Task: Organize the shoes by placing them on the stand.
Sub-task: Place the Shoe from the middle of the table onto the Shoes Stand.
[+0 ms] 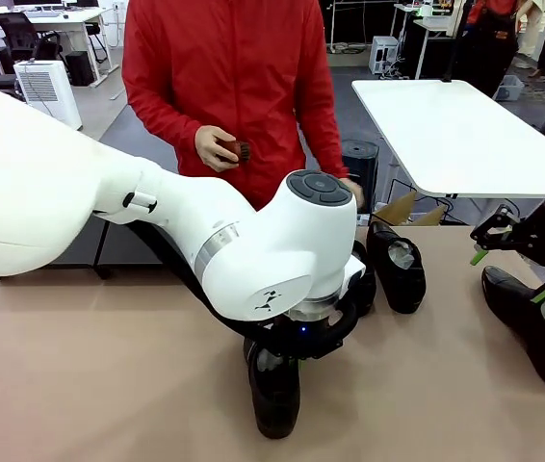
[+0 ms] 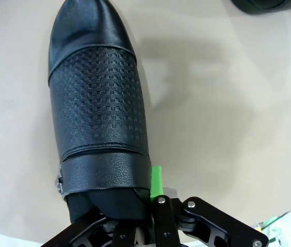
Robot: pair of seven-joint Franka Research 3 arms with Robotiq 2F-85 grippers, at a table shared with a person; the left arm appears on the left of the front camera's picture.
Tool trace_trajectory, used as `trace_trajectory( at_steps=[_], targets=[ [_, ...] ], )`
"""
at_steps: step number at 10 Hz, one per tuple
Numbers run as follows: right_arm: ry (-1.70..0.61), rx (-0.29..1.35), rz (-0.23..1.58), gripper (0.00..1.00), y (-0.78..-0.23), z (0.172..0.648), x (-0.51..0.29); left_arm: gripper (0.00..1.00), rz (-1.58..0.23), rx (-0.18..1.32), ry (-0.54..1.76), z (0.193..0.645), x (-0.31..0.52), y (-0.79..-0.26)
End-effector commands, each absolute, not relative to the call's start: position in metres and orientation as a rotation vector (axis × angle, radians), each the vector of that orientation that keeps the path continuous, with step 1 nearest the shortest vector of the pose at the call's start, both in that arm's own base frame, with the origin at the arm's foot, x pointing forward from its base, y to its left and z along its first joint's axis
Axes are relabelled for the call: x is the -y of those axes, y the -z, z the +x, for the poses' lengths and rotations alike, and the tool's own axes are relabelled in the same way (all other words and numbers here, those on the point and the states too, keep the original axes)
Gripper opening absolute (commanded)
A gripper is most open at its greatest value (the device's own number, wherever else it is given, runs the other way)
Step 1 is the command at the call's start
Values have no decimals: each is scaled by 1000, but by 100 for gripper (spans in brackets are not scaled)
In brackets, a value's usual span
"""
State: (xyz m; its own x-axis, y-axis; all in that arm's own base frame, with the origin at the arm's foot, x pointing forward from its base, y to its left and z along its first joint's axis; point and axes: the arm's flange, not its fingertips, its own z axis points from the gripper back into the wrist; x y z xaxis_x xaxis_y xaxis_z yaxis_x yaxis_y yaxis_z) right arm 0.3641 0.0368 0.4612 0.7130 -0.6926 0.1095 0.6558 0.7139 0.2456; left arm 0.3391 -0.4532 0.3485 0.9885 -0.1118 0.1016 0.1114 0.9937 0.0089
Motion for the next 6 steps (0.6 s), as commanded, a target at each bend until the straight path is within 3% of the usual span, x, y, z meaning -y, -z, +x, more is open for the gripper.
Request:
trace_trajectory(
  at_steps=[1, 4, 6],
  targets=[
    [754, 204, 194, 100, -462, 364, -36, 0, -22, 88, 131, 324, 434, -374],
    [754, 204, 194, 100, -462, 364, -36, 0, -17, 303, 179, 308, 375, -439],
    [754, 204, 194, 100, -462, 364, -36, 0, -2, 471, 106, 326, 325, -478]
  ],
)
